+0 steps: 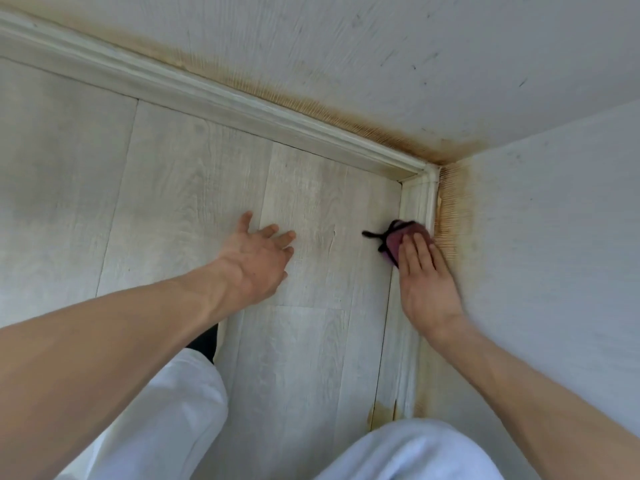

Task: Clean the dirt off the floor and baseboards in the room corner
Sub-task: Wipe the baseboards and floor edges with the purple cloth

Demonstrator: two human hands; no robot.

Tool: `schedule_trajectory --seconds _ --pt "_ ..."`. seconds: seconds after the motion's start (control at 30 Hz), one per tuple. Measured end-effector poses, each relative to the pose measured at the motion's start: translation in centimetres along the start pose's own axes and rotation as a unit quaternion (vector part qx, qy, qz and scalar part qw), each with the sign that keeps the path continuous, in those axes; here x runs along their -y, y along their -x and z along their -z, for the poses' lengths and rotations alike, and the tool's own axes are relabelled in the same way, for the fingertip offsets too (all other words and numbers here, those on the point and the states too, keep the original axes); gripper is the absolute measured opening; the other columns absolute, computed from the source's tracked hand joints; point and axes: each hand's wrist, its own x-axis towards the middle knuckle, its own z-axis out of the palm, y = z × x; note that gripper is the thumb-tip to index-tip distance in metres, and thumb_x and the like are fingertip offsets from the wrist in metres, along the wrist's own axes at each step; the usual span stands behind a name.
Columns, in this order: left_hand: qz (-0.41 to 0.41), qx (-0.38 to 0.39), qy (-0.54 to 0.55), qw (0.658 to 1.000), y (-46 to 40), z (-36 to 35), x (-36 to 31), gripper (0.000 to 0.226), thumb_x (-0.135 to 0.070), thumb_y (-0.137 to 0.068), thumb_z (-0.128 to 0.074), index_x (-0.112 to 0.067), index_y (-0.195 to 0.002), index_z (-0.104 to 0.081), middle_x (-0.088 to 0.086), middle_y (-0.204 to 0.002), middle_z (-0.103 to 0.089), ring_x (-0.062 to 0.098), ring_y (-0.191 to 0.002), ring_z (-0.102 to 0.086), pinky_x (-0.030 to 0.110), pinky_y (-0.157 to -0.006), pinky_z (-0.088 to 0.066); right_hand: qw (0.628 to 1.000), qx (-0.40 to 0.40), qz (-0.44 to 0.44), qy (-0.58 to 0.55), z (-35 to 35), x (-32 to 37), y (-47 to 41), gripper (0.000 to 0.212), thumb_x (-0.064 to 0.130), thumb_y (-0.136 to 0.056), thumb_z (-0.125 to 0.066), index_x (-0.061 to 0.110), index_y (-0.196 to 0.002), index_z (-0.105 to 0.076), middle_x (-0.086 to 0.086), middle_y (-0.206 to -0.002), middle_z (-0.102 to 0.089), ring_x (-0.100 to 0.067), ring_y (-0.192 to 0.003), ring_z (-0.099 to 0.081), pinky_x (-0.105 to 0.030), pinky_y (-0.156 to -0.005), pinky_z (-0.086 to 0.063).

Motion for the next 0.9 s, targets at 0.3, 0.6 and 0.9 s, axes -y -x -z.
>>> schedule_trajectory --seconds 0.3,0.6,0.9 --pt "-0.008 -0.006 0.010 1.000 0.1 0.2 0.1 0.059 -0.045 -0.110 -0.025 -0.026 -0.164 -0.013 -0.006 -0.172 0.008 0.021 -0.159 -0.001 0.065 -0.124 0.001 0.998 -0.029 -0.043 -0.042 3.0 -2.0 -6.4 0.058 0.025 -0.105 -0.035 0.004 -0.158 -0.028 -0.015 -0.160 -0.034 -0.032 -0.149 -0.027 -0.049 -0.126 -0.017" --pt "-0.002 -0.027 0.019 0.999 0.1 -0.3 -0.1 0.059 -0.046 -0.110 -0.025 -0.026 -0.164 -0.013 -0.005 -0.172 0.009 0.022 -0.159 -0.001 0.065 -0.123 0.001 0.979 -0.090 -0.046 -0.175 1.5 -2.9 -6.3 0.055 0.011 -0.103 -0.037 0.004 -0.157 -0.031 -0.012 -0.162 -0.034 -0.026 -0.151 -0.027 -0.041 -0.121 -0.025" --pt "-0.007 -0.045 0.011 0.999 -0.3 -0.6 -0.2 0.056 -0.044 -0.110 -0.020 -0.026 -0.163 -0.019 -0.005 -0.173 0.003 0.022 -0.159 -0.007 0.063 -0.124 0.001 0.816 0.027 -0.140 -0.561 0.9 7.9 -3.3 0.071 0.009 -0.105 -0.037 -0.006 -0.159 0.008 -0.022 -0.170 0.006 -0.033 -0.158 0.001 -0.037 -0.129 -0.003"
